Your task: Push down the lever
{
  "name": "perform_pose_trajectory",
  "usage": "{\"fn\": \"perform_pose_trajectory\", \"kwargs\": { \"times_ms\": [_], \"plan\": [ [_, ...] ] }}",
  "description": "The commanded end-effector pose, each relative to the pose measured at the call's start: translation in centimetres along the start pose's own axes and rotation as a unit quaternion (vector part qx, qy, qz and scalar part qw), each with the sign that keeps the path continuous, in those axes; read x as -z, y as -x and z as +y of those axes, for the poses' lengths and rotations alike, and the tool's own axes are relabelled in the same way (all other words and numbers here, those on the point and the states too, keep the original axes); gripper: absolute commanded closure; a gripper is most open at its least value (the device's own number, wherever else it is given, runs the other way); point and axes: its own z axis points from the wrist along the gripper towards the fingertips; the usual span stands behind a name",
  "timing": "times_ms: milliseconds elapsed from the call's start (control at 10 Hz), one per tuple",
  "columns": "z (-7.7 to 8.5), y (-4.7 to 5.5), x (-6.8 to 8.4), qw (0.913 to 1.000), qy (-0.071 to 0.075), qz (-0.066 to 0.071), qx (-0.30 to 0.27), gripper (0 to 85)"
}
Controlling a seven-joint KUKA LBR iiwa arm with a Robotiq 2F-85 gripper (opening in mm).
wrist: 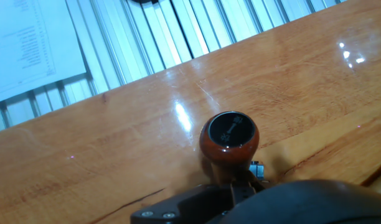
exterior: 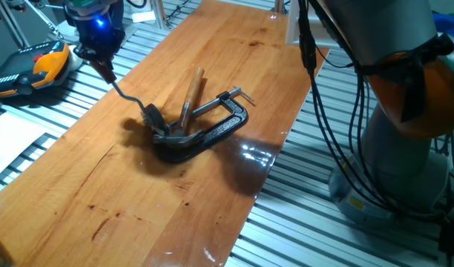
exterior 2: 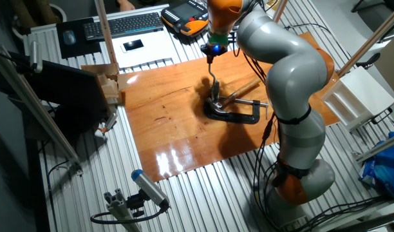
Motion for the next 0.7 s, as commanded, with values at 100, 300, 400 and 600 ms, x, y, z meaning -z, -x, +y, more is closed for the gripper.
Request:
{"fn": "perform_pose_trajectory", "kwargs": {
  "times_ms": [100,300,400,600],
  "plan": [
    [0.09,0.27,-0.59,1.0,0.002,0.001,0.0,85.0],
    [0.1,0.58,-1.0,1.0,0.003,-0.001,0.0,85.0],
    [0.04,0.75,-1.05,1.0,0.003,-0.001,0.0,85.0],
    [0.04,0.88,-1.17,1.0,0.002,-0.002,0.001,85.0]
  ]
}}
